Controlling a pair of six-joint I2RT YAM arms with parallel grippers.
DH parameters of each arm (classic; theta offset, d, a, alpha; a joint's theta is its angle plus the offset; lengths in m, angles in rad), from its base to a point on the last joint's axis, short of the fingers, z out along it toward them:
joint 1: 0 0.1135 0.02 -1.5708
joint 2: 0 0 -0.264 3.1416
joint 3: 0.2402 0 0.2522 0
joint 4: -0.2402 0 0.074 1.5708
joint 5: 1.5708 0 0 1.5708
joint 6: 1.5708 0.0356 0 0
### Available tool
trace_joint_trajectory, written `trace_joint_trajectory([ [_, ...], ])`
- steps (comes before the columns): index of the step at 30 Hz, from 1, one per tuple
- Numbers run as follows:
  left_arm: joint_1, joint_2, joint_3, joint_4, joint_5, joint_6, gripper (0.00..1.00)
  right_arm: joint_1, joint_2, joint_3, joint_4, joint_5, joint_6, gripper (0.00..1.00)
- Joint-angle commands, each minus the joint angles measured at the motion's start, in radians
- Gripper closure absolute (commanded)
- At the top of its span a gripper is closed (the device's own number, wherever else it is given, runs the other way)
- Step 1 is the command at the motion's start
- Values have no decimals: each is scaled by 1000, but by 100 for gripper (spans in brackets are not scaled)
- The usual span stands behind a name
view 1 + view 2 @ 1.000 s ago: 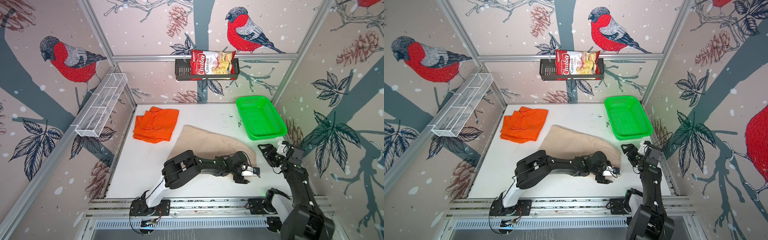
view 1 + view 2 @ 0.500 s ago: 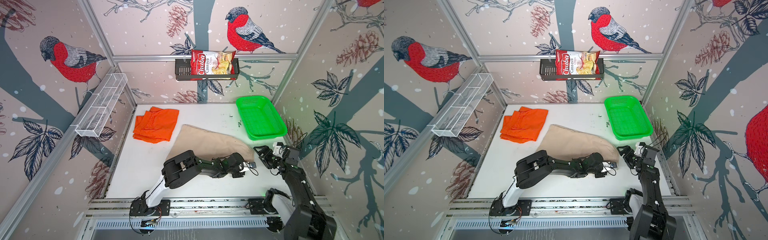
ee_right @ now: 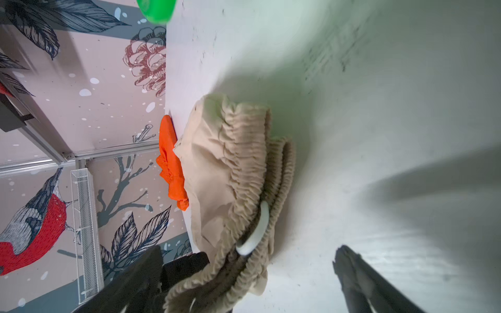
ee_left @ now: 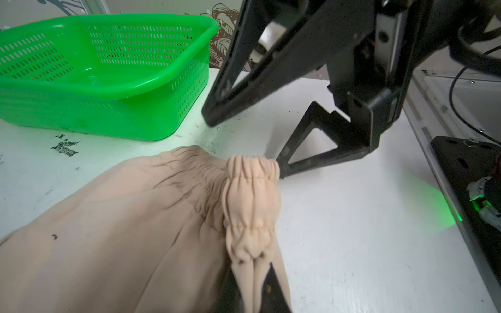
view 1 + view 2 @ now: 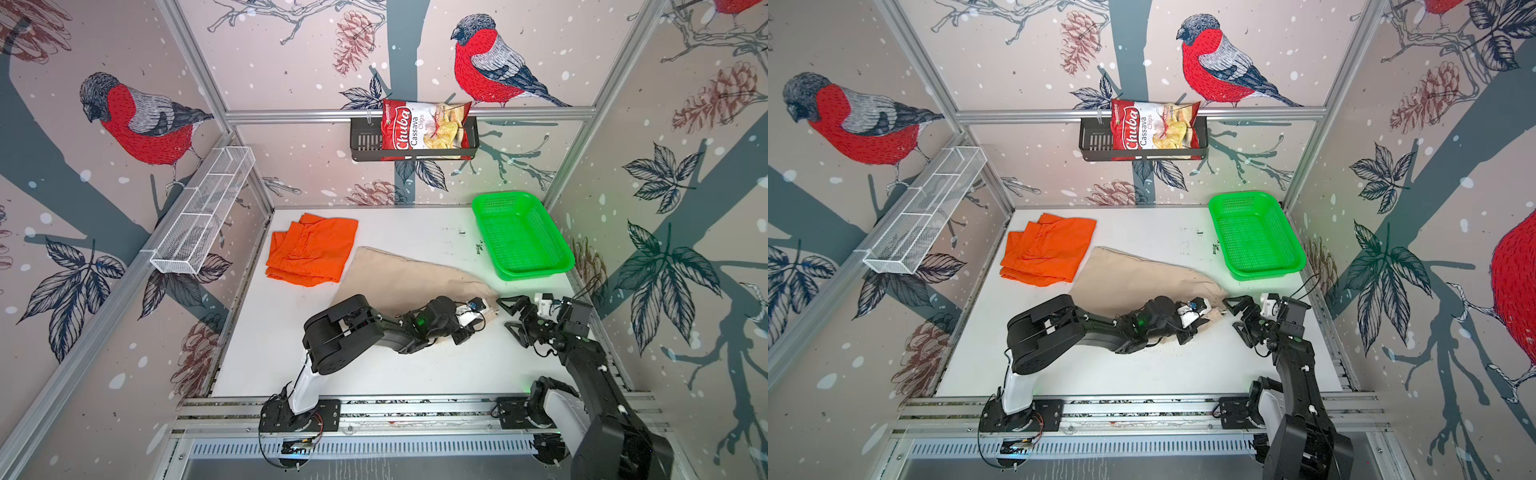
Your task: Fold and stack the shorts
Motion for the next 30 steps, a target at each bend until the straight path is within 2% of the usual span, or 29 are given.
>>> trace_joint_trajectory([
  [1,0,-3,4,72,20,-3,94,72,-9,-7,107,-11,120,1],
  [7,-19,-4,4,56,28,46,94,146,53,-47,277,9,208,3],
  [9,-36,-6,7,30,62,82,91,162,96,-38,298,25,188,5],
  [10,-45,-8,11,18,69,91,88,171,120,-25,291,29,156,9],
  [13,-57,-28,11,-21,57,93,74,205,145,39,158,97,30,50],
  [14,-56,-42,5,-30,34,74,66,217,129,59,108,142,-6,59],
  [15,-53,-59,-4,-38,16,58,59,224,108,73,64,175,-28,62],
  [17,-37,-108,-35,-60,-3,18,46,233,53,99,-15,232,-68,74],
  [19,-18,-169,-69,-99,1,-18,39,242,7,129,-82,276,-100,81],
  [24,46,-351,-195,-154,-76,-155,36,295,-47,255,-215,388,-163,84],
  [27,108,-455,-254,-221,-135,-264,36,355,-24,369,-286,470,-196,84],
  [30,183,-529,-304,-275,-132,-367,36,416,41,493,-343,542,-233,84],
])
